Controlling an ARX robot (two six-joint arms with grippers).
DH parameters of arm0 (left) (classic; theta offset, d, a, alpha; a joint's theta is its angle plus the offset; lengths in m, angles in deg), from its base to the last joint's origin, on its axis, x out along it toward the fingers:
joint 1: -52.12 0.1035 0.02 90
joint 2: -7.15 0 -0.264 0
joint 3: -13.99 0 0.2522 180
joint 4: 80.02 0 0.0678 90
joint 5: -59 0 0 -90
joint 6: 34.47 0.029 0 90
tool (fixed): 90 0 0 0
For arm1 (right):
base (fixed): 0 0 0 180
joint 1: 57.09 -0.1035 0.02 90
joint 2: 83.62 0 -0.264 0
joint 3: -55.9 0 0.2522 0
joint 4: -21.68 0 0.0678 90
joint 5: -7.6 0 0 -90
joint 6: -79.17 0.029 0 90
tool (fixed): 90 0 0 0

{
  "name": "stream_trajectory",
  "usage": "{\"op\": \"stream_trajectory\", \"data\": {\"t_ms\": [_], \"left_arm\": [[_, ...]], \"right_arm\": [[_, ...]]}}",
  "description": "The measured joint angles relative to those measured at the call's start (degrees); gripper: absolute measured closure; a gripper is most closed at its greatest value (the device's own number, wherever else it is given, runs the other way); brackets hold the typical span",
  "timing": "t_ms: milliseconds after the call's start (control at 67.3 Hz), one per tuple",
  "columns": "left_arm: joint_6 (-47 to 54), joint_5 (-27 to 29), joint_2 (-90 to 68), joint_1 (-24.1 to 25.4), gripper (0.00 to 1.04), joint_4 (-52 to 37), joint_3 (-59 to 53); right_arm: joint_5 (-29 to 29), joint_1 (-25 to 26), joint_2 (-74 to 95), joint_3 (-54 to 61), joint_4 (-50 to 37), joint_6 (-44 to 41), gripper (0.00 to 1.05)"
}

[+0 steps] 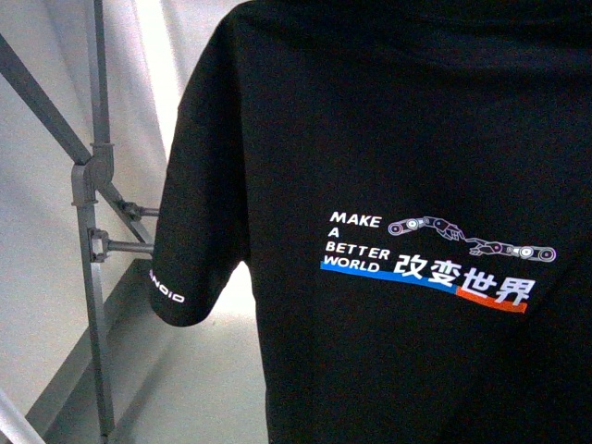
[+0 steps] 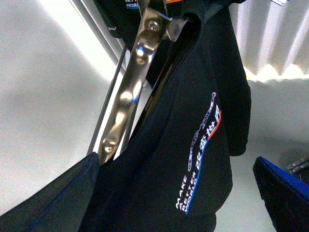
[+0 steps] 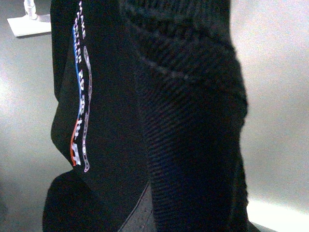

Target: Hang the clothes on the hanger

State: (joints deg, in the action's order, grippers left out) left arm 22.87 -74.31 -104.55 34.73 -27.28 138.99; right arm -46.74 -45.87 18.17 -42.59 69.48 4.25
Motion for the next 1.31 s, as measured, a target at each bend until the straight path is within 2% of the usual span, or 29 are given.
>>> {"op": "stream_trajectory", "data": {"t_ms": [401,639,668,698,713,743,757,847,876,936,1040,1099,1173,1307], "left_arm": [[0.0,0.0,0.0,0.0,0.06,0.0,0.0],[0.0,0.1,0.1,0.0,0.06,-0.1,0.0],[-1.4,1.8,0.8,-0.3,0.06,-2.3,-1.2],[-3.2,7.5,2.7,-0.7,0.07,-10.6,-5.8],[-6.8,12.3,4.1,-0.9,0.07,-16.4,-9.0],[-10.3,17.2,5.4,-0.9,0.07,-22.2,-12.2],[-14.0,21.7,6.6,-1.0,0.07,-28.0,-15.3],[-28.4,36.1,9.8,-1.0,0.07,-50.3,-24.1],[-33.9,40.5,10.8,-0.9,0.07,-55.9,-25.8],[-39.3,45.8,13.1,0.0,0.07,-61.3,-28.4],[-45.0,52.8,18.1,1.8,0.07,-65.3,-33.2],[-47.5,55.0,21.0,3.0,0.07,-65.3,-36.0],[-49.5,56.2,24.2,4.4,0.07,-67.3,-39.8],[-54.1,54.6,30.4,6.9,0.07,-70.9,-49.2]], "right_arm": [[9.1,7.5,-6.7,11.3,-6.7,7.9,0.97],[11.2,9.5,-11.6,14.1,-7.5,9.9,0.97],[11.6,9.6,-12.2,14.4,-7.7,10.3,0.97],[11.8,9.7,-12.8,14.9,-8.3,10.9,0.97],[11.8,9.8,-12.9,15.0,-8.5,11.0,0.97],[11.8,9.8,-13.3,15.3,-9.0,11.5,0.97],[11.8,9.9,-13.4,15.4,-9.0,11.6,0.97],[12.1,10.1,-14.6,16.2,-8.9,12.6,0.97],[12.1,10.2,-15.1,16.6,-8.7,12.8,0.97],[13.0,10.4,-16.0,17.0,-7.5,13.0,0.97],[13.2,10.4,-16.8,18.0,-5.4,13.2,0.97],[12.9,10.4,-17.1,18.8,-3.8,13.0,0.97],[11.5,10.1,-17.4,19.7,-1.9,12.1,0.97],[8.3,9.9,-17.4,20.6,-1.1,11.8,0.97]]}}
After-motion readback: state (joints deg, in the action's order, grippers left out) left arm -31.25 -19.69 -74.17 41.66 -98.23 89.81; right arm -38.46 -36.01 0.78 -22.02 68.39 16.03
